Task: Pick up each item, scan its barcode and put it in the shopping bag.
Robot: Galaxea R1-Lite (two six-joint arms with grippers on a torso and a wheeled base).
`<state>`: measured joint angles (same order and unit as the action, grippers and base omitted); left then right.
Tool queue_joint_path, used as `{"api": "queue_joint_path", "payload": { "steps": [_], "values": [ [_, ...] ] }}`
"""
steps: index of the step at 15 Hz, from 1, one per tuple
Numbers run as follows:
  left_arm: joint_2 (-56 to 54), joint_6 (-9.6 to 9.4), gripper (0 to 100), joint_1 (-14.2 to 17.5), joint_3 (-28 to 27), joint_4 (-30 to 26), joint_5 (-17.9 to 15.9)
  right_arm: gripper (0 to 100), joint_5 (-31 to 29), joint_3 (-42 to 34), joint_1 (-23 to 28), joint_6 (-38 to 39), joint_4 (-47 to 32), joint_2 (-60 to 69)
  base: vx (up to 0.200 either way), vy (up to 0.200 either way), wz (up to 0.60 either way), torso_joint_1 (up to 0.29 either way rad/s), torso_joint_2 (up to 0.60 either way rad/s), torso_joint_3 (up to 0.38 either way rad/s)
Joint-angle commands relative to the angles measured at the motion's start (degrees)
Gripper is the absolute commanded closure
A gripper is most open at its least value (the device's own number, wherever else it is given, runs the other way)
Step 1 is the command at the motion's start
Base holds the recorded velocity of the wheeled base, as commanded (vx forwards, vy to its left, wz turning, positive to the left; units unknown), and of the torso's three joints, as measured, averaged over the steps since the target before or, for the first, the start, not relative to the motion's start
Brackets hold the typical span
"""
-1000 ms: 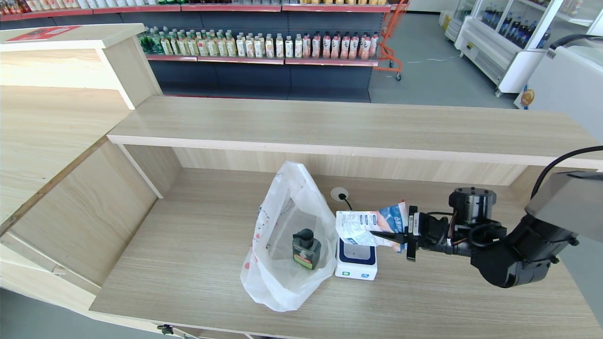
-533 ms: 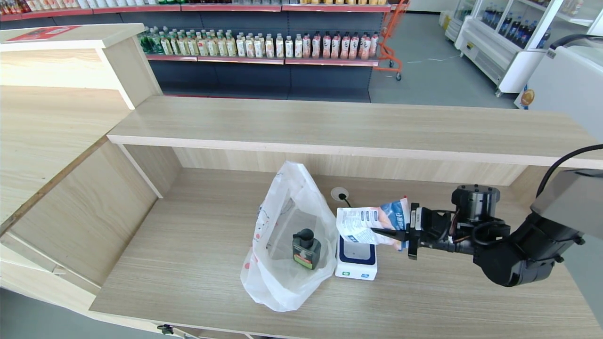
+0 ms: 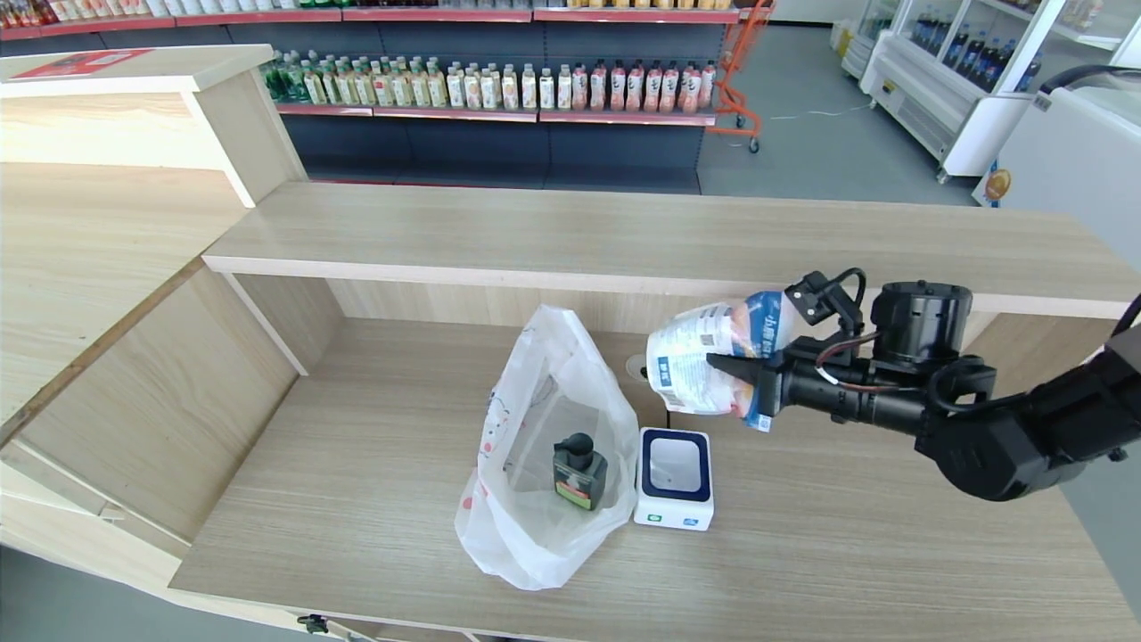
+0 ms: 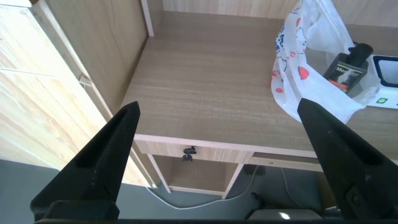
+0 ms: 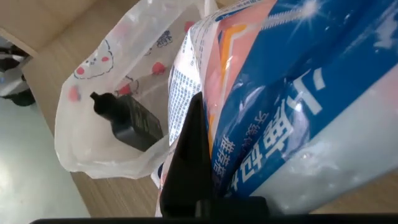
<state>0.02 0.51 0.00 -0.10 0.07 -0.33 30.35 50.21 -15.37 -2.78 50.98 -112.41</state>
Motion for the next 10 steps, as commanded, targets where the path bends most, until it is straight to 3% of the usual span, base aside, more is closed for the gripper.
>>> {"api": "queue_joint_path", "payload": {
  "steps": [1, 7, 10],
  "values": [
    [0.0, 0.02, 0, 0.0, 0.0, 0.0, 0.0, 100, -2.8, 9.6, -6.9, 7.3, -6.9, -4.8, 0.0, 0.0, 0.0, 0.0, 0.0, 0.0],
    [0.0, 0.02, 0, 0.0, 0.0, 0.0, 0.0, 100, -2.5, 15.3, -10.3, 8.2, -8.8, -14.7, 0.0, 0.0, 0.0, 0.0, 0.0, 0.0],
    [0.0, 0.02, 0, 0.0, 0.0, 0.0, 0.0, 100, -2.3, 19.0, -10.9, 0.9, -9.1, -19.5, 0.0, 0.0, 0.0, 0.0, 0.0, 0.0]
  ]
}}
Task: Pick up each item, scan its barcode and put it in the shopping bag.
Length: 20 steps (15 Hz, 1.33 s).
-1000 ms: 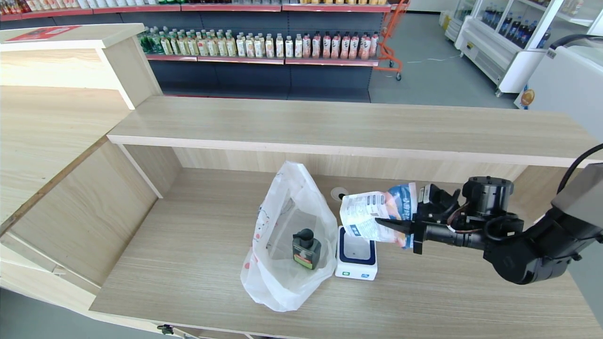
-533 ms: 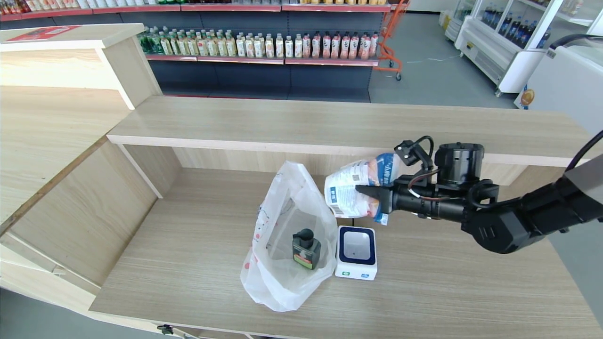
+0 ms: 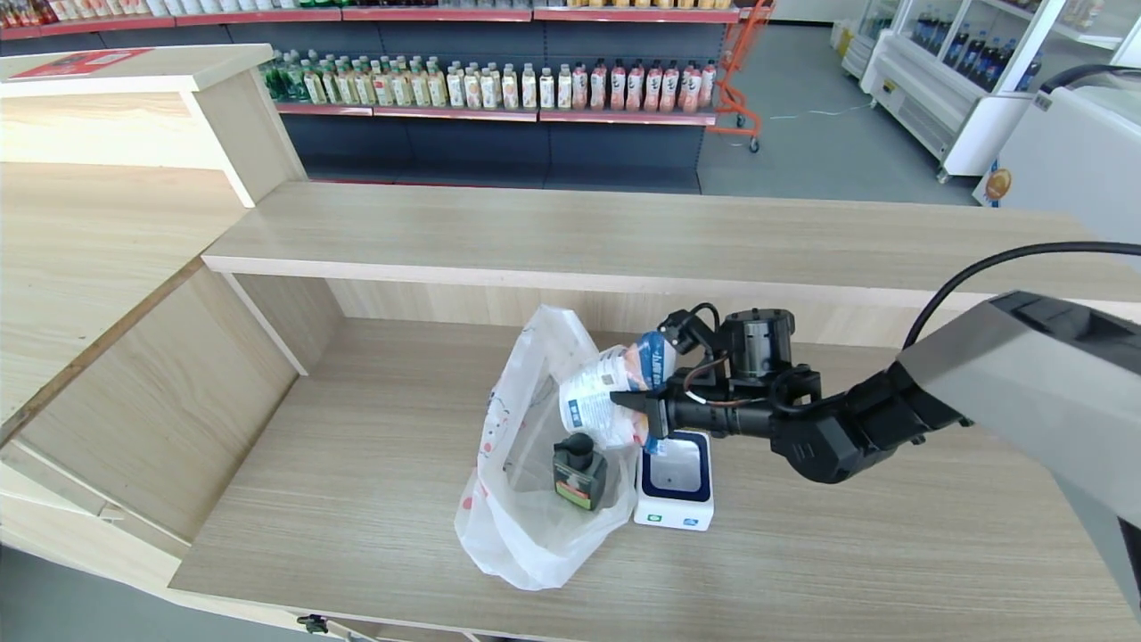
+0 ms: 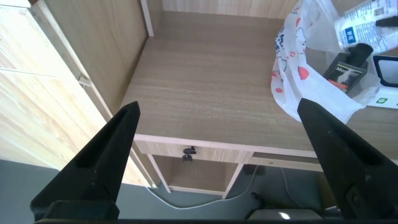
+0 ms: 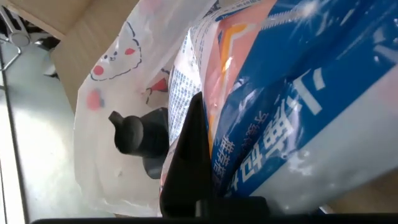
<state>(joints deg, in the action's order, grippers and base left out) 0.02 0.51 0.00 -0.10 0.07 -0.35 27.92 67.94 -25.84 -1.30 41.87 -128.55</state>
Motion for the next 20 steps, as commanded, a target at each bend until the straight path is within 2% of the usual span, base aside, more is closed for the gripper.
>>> {"api": "queue_joint_path", "payload": {
  "steps": [1, 7, 8, 11, 15, 18, 20],
  "values": [
    [0.0, 0.02, 0, 0.0, 0.0, 0.0, 0.0, 100, 0.1, 2.4, -0.6, -1.9, 0.0, -4.3, 0.0, 0.0, 0.0, 0.0, 0.0, 0.0],
    [0.0, 0.02, 0, 0.0, 0.0, 0.0, 0.0, 100, -0.1, 7.8, -3.0, -3.3, 0.0, -9.1, 0.0, 0.0, 0.0, 0.0, 0.0, 0.0],
    [0.0, 0.02, 0, 0.0, 0.0, 0.0, 0.0, 0, -0.2, 9.8, -3.5, -3.2, 0.0, -9.8, 0.0, 0.0, 0.0, 0.0, 0.0, 0.0],
    [0.0, 0.02, 0, 0.0, 0.0, 0.0, 0.0, 0, 0.0, 13.3, -3.4, -1.9, -2.9, -9.9, 0.0, 0.0, 0.0, 0.0, 0.0, 0.0],
    [0.0, 0.02, 0, 0.0, 0.0, 0.0, 0.0, 0, 0.0, 14.2, -2.8, 9.2, -2.9, -6.9, 0.0, 0.0, 0.0, 0.0, 0.0, 0.0],
    [0.0, 0.02, 0, 0.0, 0.0, 0.0, 0.0, 0, 0.0, 7.6, -1.2, 14.3, -3.1, -0.1, 0.0, 0.0, 0.0, 0.0, 0.0, 0.0],
    [0.0, 0.02, 0, 0.0, 0.0, 0.0, 0.0, 0, 0.0, -8.9, 0.9, 16.2, -3.0, 12.6, 0.0, 0.0, 0.0, 0.0, 0.0, 0.0]
  ]
}}
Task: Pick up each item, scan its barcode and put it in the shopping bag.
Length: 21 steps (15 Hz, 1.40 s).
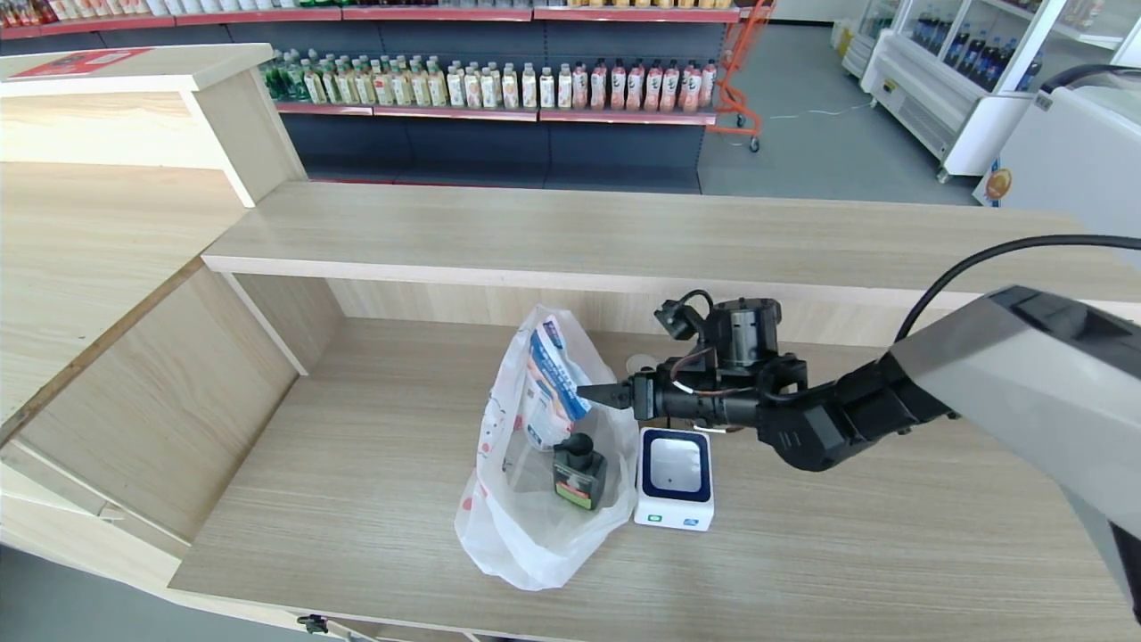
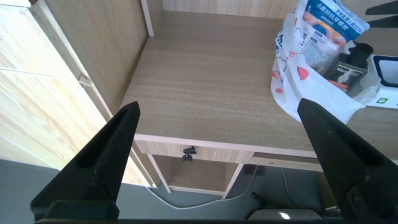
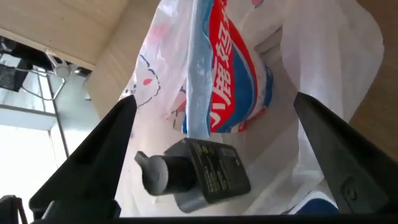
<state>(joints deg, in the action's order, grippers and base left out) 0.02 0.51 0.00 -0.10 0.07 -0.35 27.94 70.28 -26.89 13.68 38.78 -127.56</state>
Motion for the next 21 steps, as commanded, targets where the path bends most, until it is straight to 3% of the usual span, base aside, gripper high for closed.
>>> {"api": "queue_joint_path", "payload": {
  "steps": [1, 3, 5, 6, 7, 9, 11, 12, 14, 17, 19, 21],
  "values": [
    [0.0, 0.02, 0, 0.0, 0.0, 0.0, 0.0, 0, 0.2, -19.0, 3.2, 1.1, 0.1, 17.4, 0.0, 0.0, 0.0, 0.0, 0.0, 0.0],
    [0.0, 0.02, 0, 0.0, 0.0, 0.0, 0.0, 0, 0.5, -29.6, 5.6, 0.6, -0.3, 28.1, 0.0, 0.0, 0.0, 0.0, 0.0, 0.0],
    [0.0, 0.02, 0, 0.0, 0.0, 0.0, 0.0, 0, -0.6, -37.1, 10.5, -6.0, -0.8, 38.7, 0.0, 0.0, 0.0, 0.0, 0.0, 0.0],
    [0.0, 0.02, 0, 0.0, 0.0, 0.0, 0.0, 0, -4.7, -39.7, 15.6, -14.5, -2.0, 43.3, 0.0, 0.0, 0.0, 0.0, 0.0, 0.0],
    [0.0, 0.02, 0, 0.0, 0.0, 0.0, 0.0, 0, -10.7, -42.3, 18.1, -18.1, -3.6, 48.0, 0.0, 0.0, 0.0, 0.0, 0.0, 0.0],
    [0.0, 0.02, 0, 0.0, 0.0, 0.0, 0.0, 0, -20.6, -50.9, 19.8, -17.8, -4.1, 57.5, 0.0, 0.0, 0.0, 0.0, 0.0, 0.0],
    [0.0, 0.02, 0, 0.0, 0.0, 0.0, 0.0, 0, -23.2, -61.6, 22.5, -14.8, -4.9, 70.0, 0.0, 0.0, 0.0, 0.0, 0.0, 0.0],
    [0.0, 0.02, 0, 0.0, 0.0, 0.0, 0.0, 0, -23.3, -67.4, 24.3, -14.5, -9.0, 81.1, 0.0, 0.0, 0.0, 0.0, 0.0, 0.0],
    [0.0, 0.02, 0, 0.0, 0.0, 0.0, 0.0, 0, -24.5, -70.3, 26.1, -14.3, -16.6, 96.2, 0.0, 0.0, 0.0, 0.0, 0.0, 0.0],
    [0.0, 0.02, 0, 0.0, 0.0, 0.0, 0.0, 0, -24.5, -70.2, 27.1, -13.0, -37.7, 117.9, 0.0, 0.0, 0.0, 0.0, 0.0, 0.0],
    [0.0, 0.02, 0, 0.0, 0.0, 0.0, 0.0, 0, -25.1, -70.3, 26.3, -15.3, -36.8, 127.0, 0.0, 0.0, 0.0, 0.0, 0.0, 0.0],
    [0.0, 0.02, 0, 0.0, 0.0, 0.0, 0.0, 0, -29.7, -70.3, 26.7, -14.7, -38.1, 127.6, 0.0, 0.0, 0.0, 0.0, 0.0, 0.0]
  ]
}}
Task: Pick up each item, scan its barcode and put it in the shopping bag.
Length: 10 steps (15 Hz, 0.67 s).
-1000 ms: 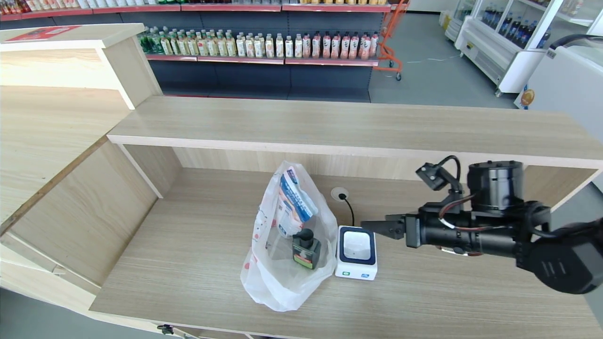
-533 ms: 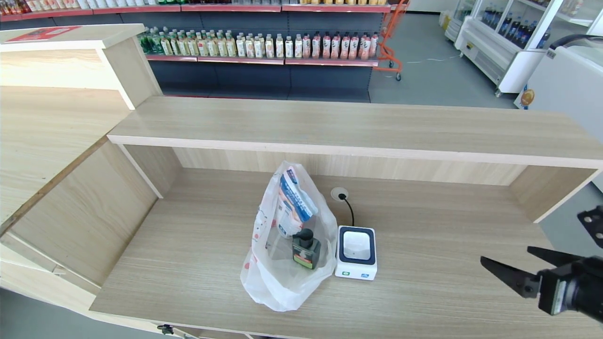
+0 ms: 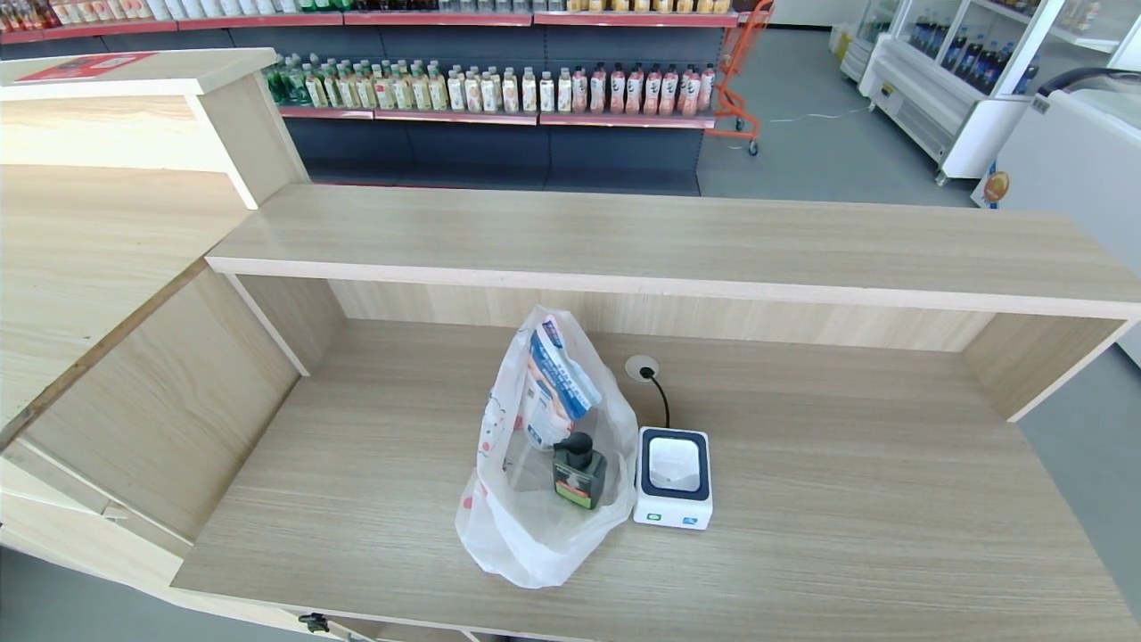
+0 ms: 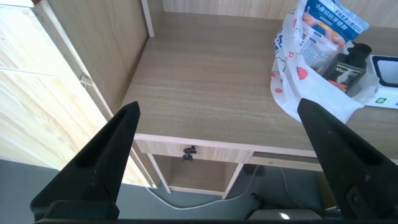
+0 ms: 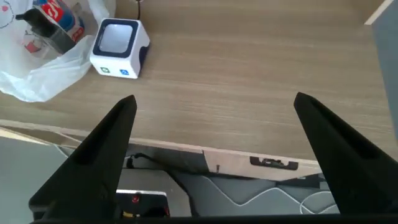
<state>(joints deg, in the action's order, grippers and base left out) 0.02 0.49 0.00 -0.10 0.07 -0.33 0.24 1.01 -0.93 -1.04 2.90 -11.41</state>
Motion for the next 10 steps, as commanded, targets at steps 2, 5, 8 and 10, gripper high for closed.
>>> {"api": "queue_joint_path", "payload": {
  "steps": [2, 5, 8, 10],
  "values": [
    [0.0, 0.04, 0, 0.0, 0.0, 0.0, 0.0, 0, -2.3, -1.0, 0.8, 0.3, -2.8, 11.4, 0.0, 0.0, 0.0, 0.0, 0.0, 0.0],
    [0.0, 0.04, 0, 0.0, 0.0, 0.0, 0.0, 0, -2.3, -1.0, 0.8, 0.0, -2.9, 11.4, 0.0, 0.0, 0.0, 0.0, 0.0, 0.0],
    [0.0, 0.04, 0, 0.0, 0.0, 0.0, 0.0, 0, -2.3, -1.0, 0.8, 0.2, -2.9, 11.4, 0.0, 0.0, 0.0, 0.0, 0.0, 0.0],
    [0.0, 0.04, 0, 0.0, 0.0, 0.0, 0.0, 0, -2.3, -1.0, 0.8, 0.2, -3.0, 11.4, 0.0, 0.0, 0.0, 0.0, 0.0, 0.0]
  ]
}}
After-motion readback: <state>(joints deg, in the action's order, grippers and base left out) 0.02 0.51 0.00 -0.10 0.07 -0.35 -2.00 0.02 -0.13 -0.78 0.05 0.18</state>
